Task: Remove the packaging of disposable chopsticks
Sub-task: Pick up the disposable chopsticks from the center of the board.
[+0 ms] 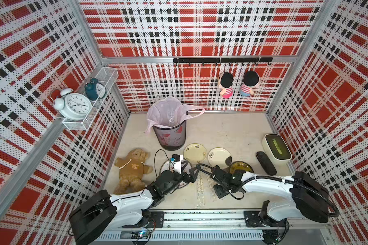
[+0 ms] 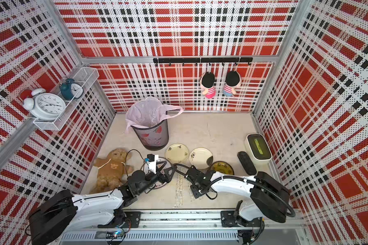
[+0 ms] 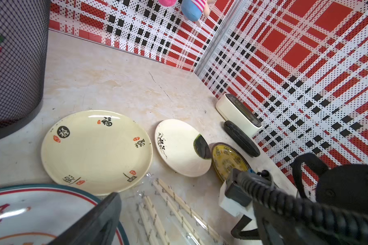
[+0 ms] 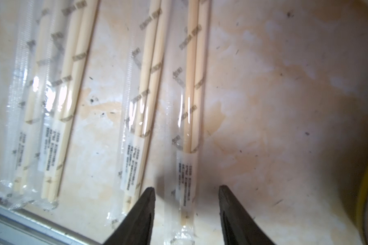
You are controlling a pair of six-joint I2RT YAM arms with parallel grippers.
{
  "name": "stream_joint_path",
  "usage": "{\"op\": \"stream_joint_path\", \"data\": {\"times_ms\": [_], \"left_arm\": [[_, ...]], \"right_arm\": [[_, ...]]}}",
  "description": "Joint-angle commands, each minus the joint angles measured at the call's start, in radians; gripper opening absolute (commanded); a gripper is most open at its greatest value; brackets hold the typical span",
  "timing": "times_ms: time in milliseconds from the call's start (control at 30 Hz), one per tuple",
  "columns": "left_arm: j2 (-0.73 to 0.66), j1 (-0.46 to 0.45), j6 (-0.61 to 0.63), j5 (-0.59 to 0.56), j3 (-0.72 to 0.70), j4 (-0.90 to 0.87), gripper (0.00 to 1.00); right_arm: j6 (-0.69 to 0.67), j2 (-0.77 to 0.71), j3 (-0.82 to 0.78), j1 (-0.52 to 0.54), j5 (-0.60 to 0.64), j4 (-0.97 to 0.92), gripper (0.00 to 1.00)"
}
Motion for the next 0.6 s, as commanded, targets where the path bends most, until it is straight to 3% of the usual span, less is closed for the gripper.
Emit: {"op": "stream_joint_path", "data": {"times_ms": [0, 167, 333, 567], "left_arm": [[-0.007, 0.007, -0.004, 0.004, -0.008, 0.025, 0.98], [0.003, 0.009, -0.004, 0.003, -0.004, 0.027, 0.98], [0.017, 0.011, -0.005, 0.009, -0.004, 0.035, 0.98], [0.051, 0.009, -0.014, 0.048, 0.0, 0.072, 0.98]], "right_arm": [[0.039, 0.044, 0.03, 0.021, 0.058, -0.051, 0.5], [0.067, 0.102, 0.032, 0.037, 0.092, -0.087, 0.45], [0.085, 0.14, 0.017, 0.036, 0.082, -0.091, 0.17], [0.096, 0.124, 0.013, 0.027, 0.101, -0.104, 0.04]]}}
